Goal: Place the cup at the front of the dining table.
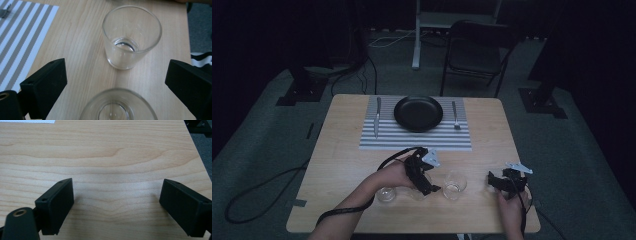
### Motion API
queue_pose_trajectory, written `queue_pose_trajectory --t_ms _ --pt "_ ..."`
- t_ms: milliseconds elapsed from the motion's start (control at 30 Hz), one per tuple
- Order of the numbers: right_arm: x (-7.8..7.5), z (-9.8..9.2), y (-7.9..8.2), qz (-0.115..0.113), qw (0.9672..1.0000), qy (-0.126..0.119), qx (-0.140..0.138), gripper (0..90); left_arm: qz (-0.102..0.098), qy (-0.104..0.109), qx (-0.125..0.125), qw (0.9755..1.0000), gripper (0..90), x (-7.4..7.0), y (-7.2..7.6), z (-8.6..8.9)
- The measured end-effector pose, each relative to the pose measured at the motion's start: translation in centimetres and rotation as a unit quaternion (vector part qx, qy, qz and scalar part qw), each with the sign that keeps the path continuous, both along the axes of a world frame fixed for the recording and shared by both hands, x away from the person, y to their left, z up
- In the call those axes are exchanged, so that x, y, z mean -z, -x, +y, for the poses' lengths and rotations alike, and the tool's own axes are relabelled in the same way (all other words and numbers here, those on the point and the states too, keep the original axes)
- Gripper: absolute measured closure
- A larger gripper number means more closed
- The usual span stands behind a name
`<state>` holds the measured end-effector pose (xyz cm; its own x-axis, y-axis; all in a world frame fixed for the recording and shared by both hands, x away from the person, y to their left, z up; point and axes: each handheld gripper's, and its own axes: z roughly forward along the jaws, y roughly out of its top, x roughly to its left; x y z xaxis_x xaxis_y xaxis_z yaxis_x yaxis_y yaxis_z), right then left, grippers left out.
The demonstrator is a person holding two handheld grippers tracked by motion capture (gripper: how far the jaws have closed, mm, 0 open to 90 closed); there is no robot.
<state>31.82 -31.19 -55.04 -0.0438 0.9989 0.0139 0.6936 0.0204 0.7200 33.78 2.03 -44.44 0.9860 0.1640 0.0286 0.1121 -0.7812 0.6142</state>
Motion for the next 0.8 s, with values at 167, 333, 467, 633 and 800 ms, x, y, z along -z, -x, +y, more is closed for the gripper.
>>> queue_pose_trajectory --t_ms 167,333,467,633,800 --pt "0.0 0.0 0.0 0.0 1.0 0.0 0.0 11.8 0.003 -0.011 0.014 0.9998 4.3 0.5 0.2 -1.2" --pt "0.0 0.0 0.0 0.0 1.0 0.0 0.0 11.8 0.004 -0.01 0.02 0.9997 4.3 0.6 0.3 -2.2" --pt "0.0 0.0 0.0 0.0 1.0 0.0 0.0 11.8 0.005 -0.021 0.028 0.9994 4.3 0.8 0.6 -3.1" --pt "0.0 0.0 0.0 0.0 1.0 0.0 0.0 11.8 0.003 -0.029 0.03 0.9991 4.3 0.9 0.5 -4.0" --pt "0.0 0.0 0.0 0.0 1.0 0.0 0.0 11.8 0.001 -0.045 0.035 0.9984 4.3 1.1 0.6 -4.8"
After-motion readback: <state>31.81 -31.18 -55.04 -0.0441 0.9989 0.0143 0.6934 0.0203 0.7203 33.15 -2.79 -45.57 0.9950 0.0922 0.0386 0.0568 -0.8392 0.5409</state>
